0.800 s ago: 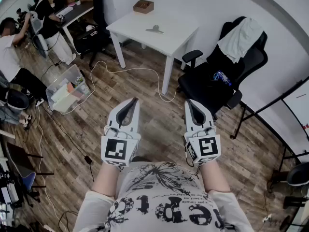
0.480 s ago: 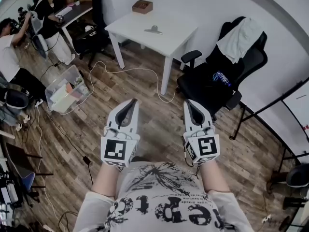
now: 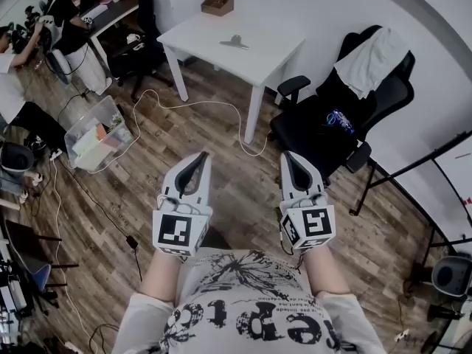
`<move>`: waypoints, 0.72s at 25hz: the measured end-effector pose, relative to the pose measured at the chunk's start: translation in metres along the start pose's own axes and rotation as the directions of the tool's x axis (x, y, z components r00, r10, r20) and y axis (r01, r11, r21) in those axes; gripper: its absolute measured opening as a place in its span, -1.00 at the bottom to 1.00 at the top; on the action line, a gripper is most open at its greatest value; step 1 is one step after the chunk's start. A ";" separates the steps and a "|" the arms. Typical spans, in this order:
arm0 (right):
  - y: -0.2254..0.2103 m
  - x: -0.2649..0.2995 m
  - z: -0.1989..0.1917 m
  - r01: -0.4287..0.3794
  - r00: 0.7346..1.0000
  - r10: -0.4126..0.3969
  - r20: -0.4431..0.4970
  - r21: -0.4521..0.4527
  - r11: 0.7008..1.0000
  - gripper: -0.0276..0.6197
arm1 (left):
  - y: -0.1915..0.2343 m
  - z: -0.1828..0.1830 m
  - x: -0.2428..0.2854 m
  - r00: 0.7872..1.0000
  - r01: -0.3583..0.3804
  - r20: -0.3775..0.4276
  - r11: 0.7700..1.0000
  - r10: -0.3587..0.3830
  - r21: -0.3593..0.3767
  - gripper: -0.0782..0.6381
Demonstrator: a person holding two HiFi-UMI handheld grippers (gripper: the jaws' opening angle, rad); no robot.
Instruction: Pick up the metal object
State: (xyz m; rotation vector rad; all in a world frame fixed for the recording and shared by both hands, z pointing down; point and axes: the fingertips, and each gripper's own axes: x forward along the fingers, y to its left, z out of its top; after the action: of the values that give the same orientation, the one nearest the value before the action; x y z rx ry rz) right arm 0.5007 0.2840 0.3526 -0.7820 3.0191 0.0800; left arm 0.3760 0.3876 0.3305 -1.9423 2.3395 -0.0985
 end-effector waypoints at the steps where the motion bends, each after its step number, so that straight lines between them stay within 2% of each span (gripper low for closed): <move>1: 0.001 0.008 -0.001 0.001 1.000 -0.001 0.000 -0.001 1.000 -0.94 | 0.006 -0.004 0.005 1.000 0.002 0.001 1.000 -0.002 -0.004 -0.75; 7: 0.004 0.081 -0.015 0.045 0.999 -0.045 -0.025 0.009 0.999 -0.94 | 0.066 -0.024 0.048 1.000 0.023 -0.008 1.000 -0.024 -0.009 -0.75; 10: 0.003 0.131 -0.014 0.092 0.995 -0.091 -0.033 0.018 0.996 -0.94 | 0.114 -0.027 0.085 0.998 0.054 0.015 0.999 -0.054 -0.006 -0.75; 15: 0.010 0.231 -0.009 0.145 0.989 -0.144 -0.036 0.008 0.989 -0.94 | 0.199 -0.030 0.147 0.993 0.111 -0.027 0.994 -0.111 -0.020 -0.75; 18: 0.015 0.291 -0.009 0.172 0.984 -0.172 -0.041 0.008 0.985 -0.94 | 0.253 -0.033 0.182 0.992 0.127 -0.006 0.992 -0.127 0.001 -0.75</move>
State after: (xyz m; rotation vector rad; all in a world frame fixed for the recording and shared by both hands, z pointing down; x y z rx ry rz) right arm 0.2392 0.1561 0.3526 -1.0518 2.9706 0.0444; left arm 0.0921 0.2550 0.3289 -2.0912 2.2168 -0.1156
